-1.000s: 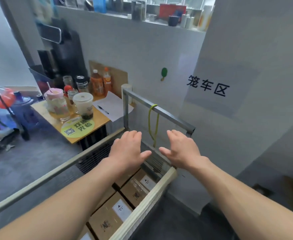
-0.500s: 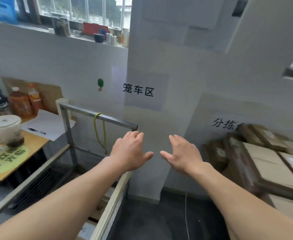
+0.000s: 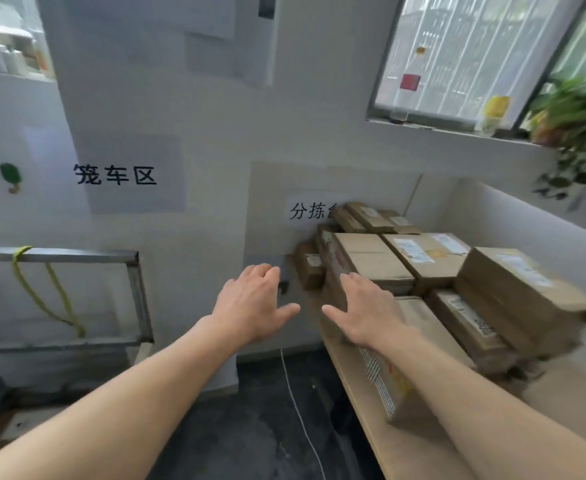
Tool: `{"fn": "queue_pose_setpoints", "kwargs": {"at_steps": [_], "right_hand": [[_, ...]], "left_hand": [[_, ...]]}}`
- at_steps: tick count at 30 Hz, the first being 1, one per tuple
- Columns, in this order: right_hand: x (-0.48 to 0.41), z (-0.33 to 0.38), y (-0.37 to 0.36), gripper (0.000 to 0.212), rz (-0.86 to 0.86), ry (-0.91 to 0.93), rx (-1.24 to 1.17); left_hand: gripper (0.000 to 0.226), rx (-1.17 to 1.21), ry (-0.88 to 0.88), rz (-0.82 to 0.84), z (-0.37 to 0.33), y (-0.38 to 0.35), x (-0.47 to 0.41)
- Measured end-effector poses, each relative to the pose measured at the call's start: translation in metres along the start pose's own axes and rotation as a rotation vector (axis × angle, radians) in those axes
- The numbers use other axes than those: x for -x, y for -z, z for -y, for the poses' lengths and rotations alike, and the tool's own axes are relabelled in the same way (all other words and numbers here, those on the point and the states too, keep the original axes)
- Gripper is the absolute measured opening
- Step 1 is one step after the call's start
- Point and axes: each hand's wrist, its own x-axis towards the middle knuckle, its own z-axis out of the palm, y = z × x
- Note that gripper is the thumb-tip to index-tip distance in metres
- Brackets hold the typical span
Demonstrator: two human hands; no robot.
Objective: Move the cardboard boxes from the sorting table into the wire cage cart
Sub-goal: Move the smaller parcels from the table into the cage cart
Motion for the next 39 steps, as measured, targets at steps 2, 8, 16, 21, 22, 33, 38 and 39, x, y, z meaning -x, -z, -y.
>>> {"fn": "queue_pose_setpoints", "kwargs": {"at_steps": [2, 8, 16, 21, 22, 33, 38, 39], "right_hand": [[0.012, -0.028, 0.003, 0.071, -0.013, -0.045, -0.012], [0.04, -0.118, 0.006, 0.077, 0.006, -0.15, -0.013], [0.059, -0.223, -0.002, 0.071, 0.049, -0.271, -0.057], [0.055, -0.26, -0.024, 0.063, 0.138, -0.297, -0.116], [0.053, -0.265, -0.029, 0.063, 0.155, -0.301, -0.131], [0.028, -0.287, -0.07, 0.042, 0.243, -0.287, -0.252], [0.019, -0.294, -0.082, 0.042, 0.279, -0.315, -0.268], [0.018, -0.295, -0.084, 0.042, 0.282, -0.323, -0.287]], "left_hand": [[0.079, 0.007, -0.044, 0.01, -0.026, -0.009, -0.006], [0.079, 0.039, -0.12, 0.044, -0.101, -0.041, -0.028], [0.078, 0.131, -0.114, 0.095, -0.196, -0.092, -0.052], [0.066, 0.187, -0.051, 0.166, -0.219, -0.124, -0.063], [0.063, 0.197, -0.036, 0.185, -0.221, -0.131, -0.064], [0.05, 0.176, 0.116, 0.276, -0.221, -0.187, -0.075], [0.046, 0.173, 0.211, 0.307, -0.22, -0.205, -0.079], [0.045, 0.182, 0.229, 0.312, -0.219, -0.209, -0.079]]}}
